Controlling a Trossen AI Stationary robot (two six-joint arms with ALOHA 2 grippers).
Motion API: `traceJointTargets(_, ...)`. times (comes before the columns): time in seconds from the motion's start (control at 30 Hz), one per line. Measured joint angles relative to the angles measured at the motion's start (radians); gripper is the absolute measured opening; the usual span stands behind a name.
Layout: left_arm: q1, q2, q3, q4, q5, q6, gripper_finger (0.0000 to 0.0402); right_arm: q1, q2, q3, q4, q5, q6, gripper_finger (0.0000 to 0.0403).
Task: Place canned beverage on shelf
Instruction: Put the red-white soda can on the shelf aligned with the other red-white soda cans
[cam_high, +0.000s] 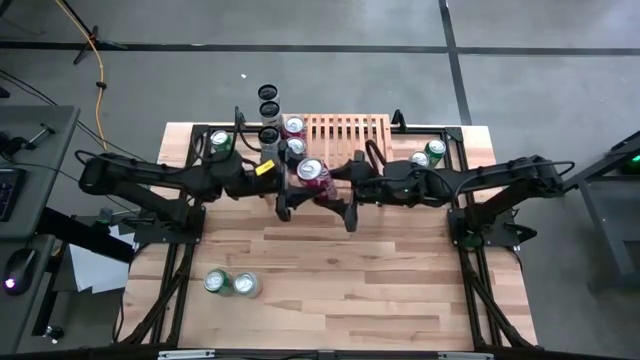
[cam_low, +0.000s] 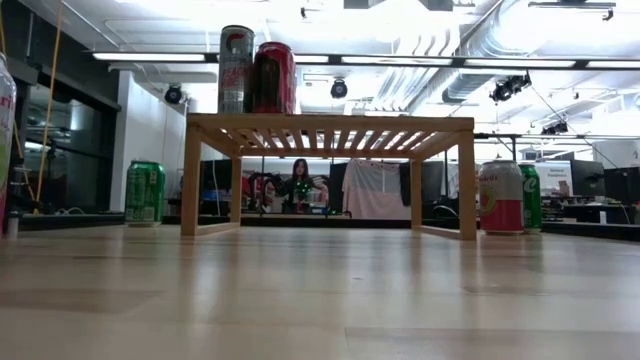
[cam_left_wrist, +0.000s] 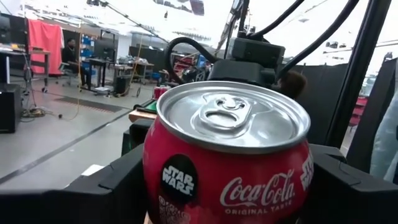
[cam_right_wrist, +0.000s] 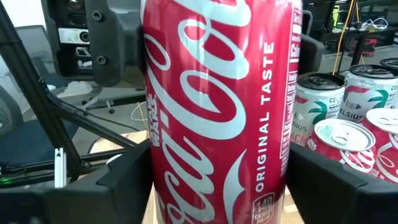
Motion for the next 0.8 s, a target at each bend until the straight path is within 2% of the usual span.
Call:
traceJointTargets(0.17,0.026,-0.069,-0.003,-0.131,-0.024,0.018,0.0284,0.002,-0.026,0.003,-0.001,0.013,0.028,0.036)
traceJointTargets(0.5,0.04,-0.212,0.0,-0.468,-0.164,0.053,0.0284,-0.014,-0.075,0.003,-0.028,0.052,0.056,0.0372)
traceJointTargets(0.67,0.039,-0.163,0.0,-0.504,-0.199,0.013,0.0284,-0.046,-0.068,0.002,-0.027,0.084,0.195,0.0372)
traceJointTargets(0.8,0.031,-0.068,-0.001,-0.498,-0.224,-0.018,0.0284,-0.058,-0.054,0.001,-0.045,0.103,0.233,0.0373)
